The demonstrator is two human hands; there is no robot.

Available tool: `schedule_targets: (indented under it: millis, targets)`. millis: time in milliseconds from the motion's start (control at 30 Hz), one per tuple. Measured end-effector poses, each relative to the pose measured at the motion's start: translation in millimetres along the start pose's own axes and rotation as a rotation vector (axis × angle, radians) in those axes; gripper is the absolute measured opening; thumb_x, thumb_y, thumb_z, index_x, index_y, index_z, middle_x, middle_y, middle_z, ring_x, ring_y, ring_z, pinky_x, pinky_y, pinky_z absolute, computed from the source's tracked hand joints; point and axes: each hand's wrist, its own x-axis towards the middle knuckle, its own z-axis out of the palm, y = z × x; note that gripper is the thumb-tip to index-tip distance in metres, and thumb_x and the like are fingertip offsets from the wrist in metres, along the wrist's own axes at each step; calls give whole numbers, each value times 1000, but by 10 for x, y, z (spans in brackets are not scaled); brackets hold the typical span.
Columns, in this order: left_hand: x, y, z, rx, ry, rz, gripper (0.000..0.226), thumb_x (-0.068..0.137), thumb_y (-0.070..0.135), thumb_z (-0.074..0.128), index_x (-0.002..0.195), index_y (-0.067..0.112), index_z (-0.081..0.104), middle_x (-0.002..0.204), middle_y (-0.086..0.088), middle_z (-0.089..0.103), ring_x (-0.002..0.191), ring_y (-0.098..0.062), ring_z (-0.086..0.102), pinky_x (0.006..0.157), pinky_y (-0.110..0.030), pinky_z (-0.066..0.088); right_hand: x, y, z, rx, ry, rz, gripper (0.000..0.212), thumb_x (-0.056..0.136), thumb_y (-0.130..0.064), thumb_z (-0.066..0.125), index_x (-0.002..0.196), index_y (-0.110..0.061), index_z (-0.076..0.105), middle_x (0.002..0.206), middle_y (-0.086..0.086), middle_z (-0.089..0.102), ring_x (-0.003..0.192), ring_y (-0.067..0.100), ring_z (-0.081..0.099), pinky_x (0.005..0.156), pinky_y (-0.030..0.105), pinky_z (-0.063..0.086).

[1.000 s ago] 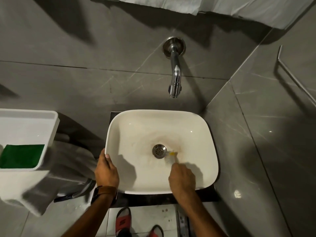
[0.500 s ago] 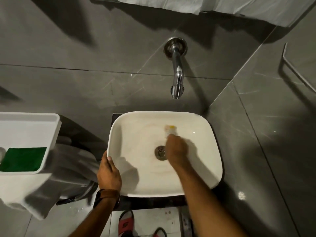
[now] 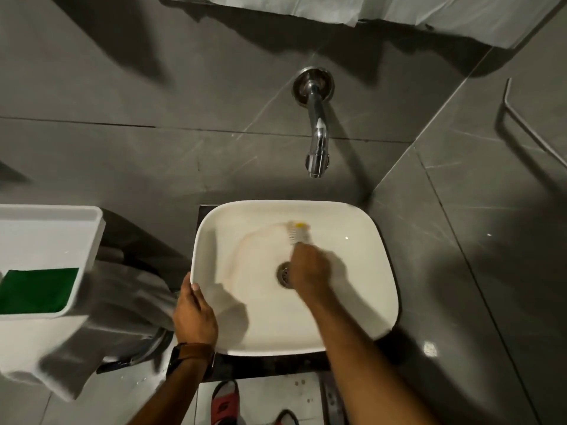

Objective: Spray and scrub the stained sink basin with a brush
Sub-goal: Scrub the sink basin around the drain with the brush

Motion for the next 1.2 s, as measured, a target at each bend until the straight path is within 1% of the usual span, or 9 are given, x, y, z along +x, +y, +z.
schedule_targets:
  millis: [133,233,367,500,600,833,900,1033,1200]
  targets:
    - [14,5,4,35,34,21,46,101,44,27,135,22,47,113,-16,65,92,-33,62,75,-35,48,-132,860,53,6,39,354,25,101,-17,50,114,-11,71,115,12,75,107,33,70,84,37,55]
    - [14,-23,16,44,32,27,44,101,43,27,136,23,45,112,-16,65,88,-24,59,75,-32,48,-97,557,163,167,15,402,26,101,-14,51,117,-8,70,120,15,73,111,36,69,88,39,55]
    - [42,-41,20,58,43,37,43,101,45,26,134,25,45,110,-13,65,88,-24,62,72,-29,49,58,-502,325,315,-196,161,35,105,-14,44,133,-10,64,130,17,69,123,36,65,98,42,53]
    - [26,-26,5,21,3,62,36,101,48,27,130,33,44,106,-5,66,87,-20,65,63,-19,48,-637,-1067,434,237,-308,-214,29,101,-21,47,118,-10,68,118,17,73,111,39,69,90,44,55]
    - [35,-30,15,45,30,45,41,101,47,27,132,28,46,110,-14,66,87,-21,60,71,-29,48,-621,-504,367,59,-284,-190,31,100,-17,47,120,-13,70,119,14,74,111,36,70,89,42,56]
    - [25,-6,0,53,39,47,47,100,47,26,134,22,47,112,-18,65,87,-29,60,71,-33,47,-325,974,37,-171,-116,253,35,104,-24,37,114,-19,71,118,6,74,112,28,68,91,34,51]
    - [23,9,0,55,45,41,49,100,48,25,134,21,47,111,-19,65,85,-28,59,71,-34,46,-574,917,55,-93,-214,288,37,104,-26,35,114,-20,70,120,6,73,115,29,66,96,36,50]
    - [9,36,-7,65,46,48,47,101,44,26,134,20,48,111,-20,65,90,-37,63,71,-37,49,-1078,-155,217,126,-497,-46,38,98,-18,48,134,-10,57,127,15,69,119,36,66,97,41,54]
    - [0,53,-9,66,44,50,46,100,44,26,132,19,48,110,-20,66,90,-37,64,71,-36,50,-792,-554,128,69,-401,-158,32,100,-16,46,124,-8,66,125,18,71,118,38,67,96,43,52]
